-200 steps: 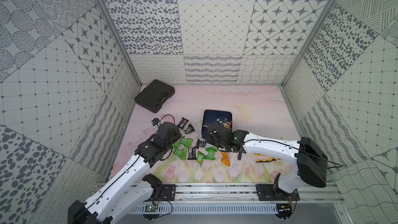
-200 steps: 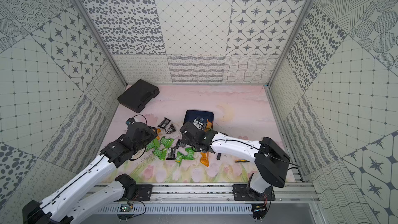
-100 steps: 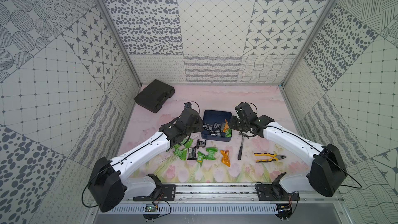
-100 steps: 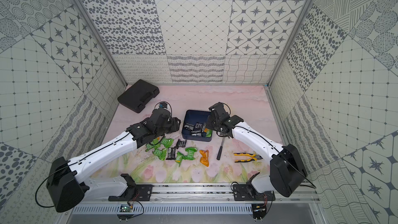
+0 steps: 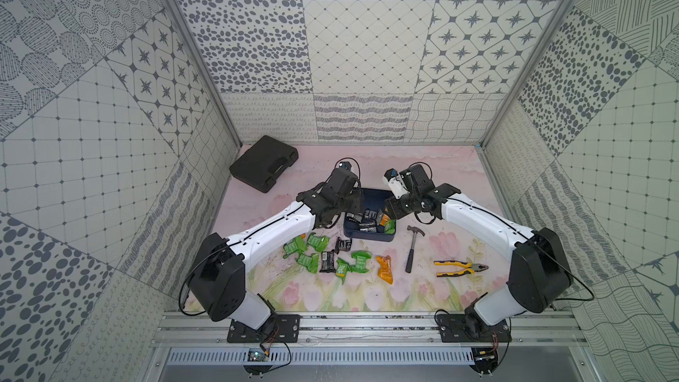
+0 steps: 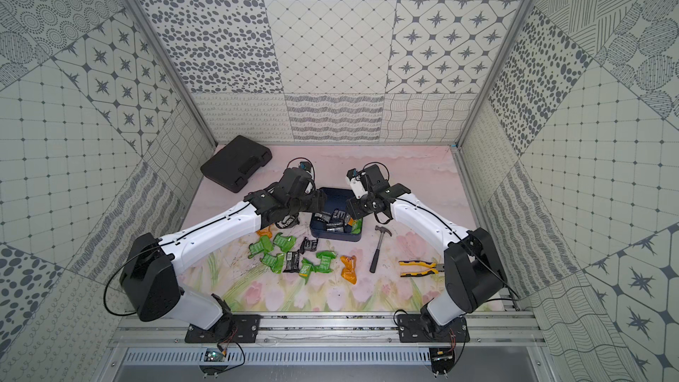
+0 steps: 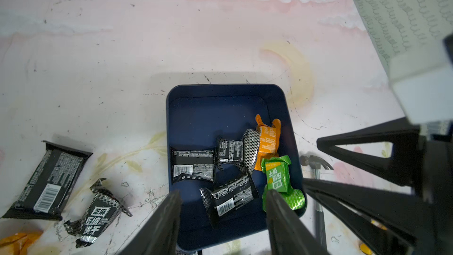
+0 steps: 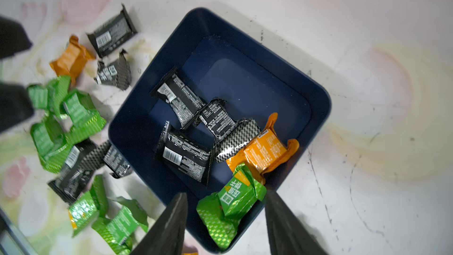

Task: Take the cookies out of the storage box
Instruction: Pick up the cookie from the storage box.

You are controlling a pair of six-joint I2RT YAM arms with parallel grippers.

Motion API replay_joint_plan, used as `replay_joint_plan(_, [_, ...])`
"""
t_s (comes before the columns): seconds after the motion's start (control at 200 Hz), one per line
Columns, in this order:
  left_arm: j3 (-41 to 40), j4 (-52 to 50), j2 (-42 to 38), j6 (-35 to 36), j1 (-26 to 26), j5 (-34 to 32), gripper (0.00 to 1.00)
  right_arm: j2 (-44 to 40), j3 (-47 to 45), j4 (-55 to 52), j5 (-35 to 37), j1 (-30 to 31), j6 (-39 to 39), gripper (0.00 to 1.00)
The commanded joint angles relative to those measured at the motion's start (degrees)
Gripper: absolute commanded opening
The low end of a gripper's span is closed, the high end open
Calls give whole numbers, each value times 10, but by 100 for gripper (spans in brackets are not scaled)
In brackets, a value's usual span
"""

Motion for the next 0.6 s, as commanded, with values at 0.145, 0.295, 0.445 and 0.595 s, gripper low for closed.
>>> replay_joint_plan(0.145, [-95, 24, -44, -264, 45, -13, 58, 116, 95, -37, -16, 22, -246, 59])
replay_joint_plan(0.295, [-130, 19, -69, -293, 48, -32, 58, 183, 152, -68, 7, 32, -299, 59])
replay_joint_plan(0.445, [-163, 20, -91, -333, 49, -47, 58, 223, 183, -80, 5, 35, -320, 60])
replay_joint_plan(0.595, [-186, 20, -107, -356, 49, -63, 58, 251, 203, -83, 10, 40, -323, 59])
